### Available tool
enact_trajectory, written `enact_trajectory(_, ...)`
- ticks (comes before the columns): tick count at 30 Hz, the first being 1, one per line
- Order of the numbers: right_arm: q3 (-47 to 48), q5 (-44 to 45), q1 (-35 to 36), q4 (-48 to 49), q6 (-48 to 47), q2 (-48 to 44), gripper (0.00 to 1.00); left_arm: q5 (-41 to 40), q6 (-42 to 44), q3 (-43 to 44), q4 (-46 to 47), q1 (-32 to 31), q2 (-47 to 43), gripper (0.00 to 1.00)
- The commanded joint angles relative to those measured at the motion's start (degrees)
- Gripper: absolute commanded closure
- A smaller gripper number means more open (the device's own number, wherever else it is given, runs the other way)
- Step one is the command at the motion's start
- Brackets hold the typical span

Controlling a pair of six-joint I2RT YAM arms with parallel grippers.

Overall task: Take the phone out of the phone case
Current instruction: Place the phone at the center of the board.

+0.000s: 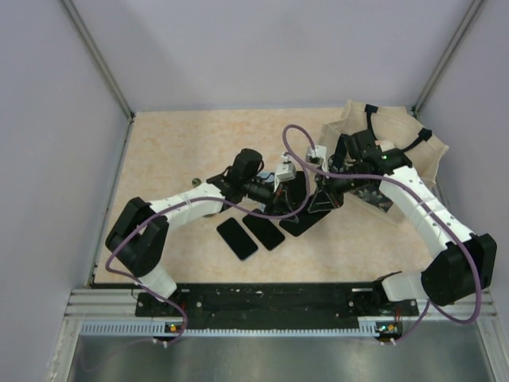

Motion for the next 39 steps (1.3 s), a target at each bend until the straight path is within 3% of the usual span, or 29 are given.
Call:
enact_trajectory(1, 3.38, -2.42, 0.67, 8.88, 2.84, -0.81, 0.84, -0.36, -2.0, 0.36, 1.87, -0.01, -2.76, 1.0)
enact_trajectory(4, 3.64, -1.45, 0.67, 10.02, 4.16, -1.51, 0.72, -0.01, -3.65, 0.09, 2.57, 1.04, -3.82, 1.0)
enact_trajectory(7, 4.17, -0.22, 0.58, 10.82, 5.39, -1.95, 0.5, 0.34, -5.68, -1.22, 5.29, 2.19, -5.4, 1.0)
enact_trajectory(14, 4.35, 5.31, 0.41, 15.64, 11.97, -4.49, 0.28, 0.52, -18.4, -6.22, 18.81, 6.75, -9.0, 1.0)
enact_trajectory(19, 3.82, 6.29, -0.99, 21.7, 17.51, -6.43, 0.26, -2.46, -31.6, -9.75, 34.37, 12.11, -10.23, 1.0)
enact_trajectory(30, -3.2, -8.46, -1.53, 43.57, 32.36, -0.29, 0.26, -9.5, -47.16, -14.49, 54.5, 14.23, -10.59, 1.0)
enact_trajectory(39, -7.61, -13.66, -1.35, 58.44, 43.79, 1.74, 0.32, -11.08, -49.29, -15.55, 59.18, 13.27, -9.88, 1.0)
